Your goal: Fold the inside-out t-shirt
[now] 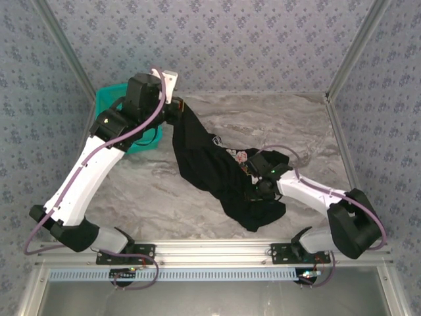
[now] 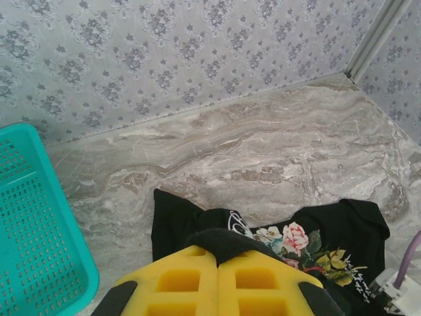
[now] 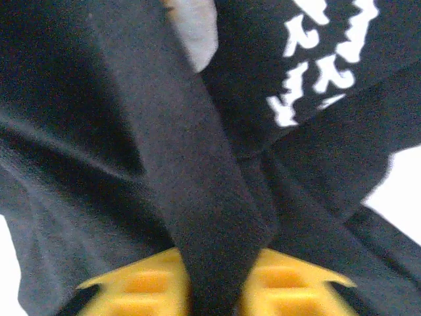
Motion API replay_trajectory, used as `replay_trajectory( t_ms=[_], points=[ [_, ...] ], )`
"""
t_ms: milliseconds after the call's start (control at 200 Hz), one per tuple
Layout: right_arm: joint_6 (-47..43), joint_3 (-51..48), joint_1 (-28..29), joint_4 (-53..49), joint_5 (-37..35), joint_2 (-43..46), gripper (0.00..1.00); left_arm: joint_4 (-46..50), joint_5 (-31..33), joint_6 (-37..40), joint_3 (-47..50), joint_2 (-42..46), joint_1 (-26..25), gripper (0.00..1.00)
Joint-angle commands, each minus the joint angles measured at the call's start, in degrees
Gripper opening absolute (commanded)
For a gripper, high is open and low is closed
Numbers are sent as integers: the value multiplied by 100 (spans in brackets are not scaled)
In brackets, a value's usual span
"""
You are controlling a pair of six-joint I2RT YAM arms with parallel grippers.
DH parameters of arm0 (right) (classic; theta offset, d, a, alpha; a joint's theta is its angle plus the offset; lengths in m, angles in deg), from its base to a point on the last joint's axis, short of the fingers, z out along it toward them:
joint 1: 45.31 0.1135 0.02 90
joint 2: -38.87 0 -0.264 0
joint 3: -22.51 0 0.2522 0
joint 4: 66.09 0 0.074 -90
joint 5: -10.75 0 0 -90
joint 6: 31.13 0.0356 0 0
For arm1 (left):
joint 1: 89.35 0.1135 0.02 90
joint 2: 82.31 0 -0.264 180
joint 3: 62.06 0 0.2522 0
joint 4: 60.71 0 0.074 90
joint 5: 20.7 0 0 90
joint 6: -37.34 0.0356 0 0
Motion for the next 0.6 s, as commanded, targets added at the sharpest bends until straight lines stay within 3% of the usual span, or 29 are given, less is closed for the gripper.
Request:
replay_trajectory(
  t_ms=[0, 170, 335, 500, 595],
  points=[
    [-50, 508, -162, -722, -827, 659, 8, -315, 316, -99, 80, 360, 138, 0],
    [-576, 1697, -653, -1441, -1549, 1653, 1, -783, 612, -270, 317, 817, 479, 0],
    [-980, 2436, -781, -1292, -1708, 1604, 1, -1051, 887, -286, 274, 1233, 932, 0],
    [-678, 2031, -96, -1370, -1447, 1255, 4, -777, 1274, -97, 240, 1566, 1418, 0],
    [-62, 1115, 533, -864, -611, 1088, 9, -459, 1435, -48, 581, 1807, 1725, 0]
  ],
)
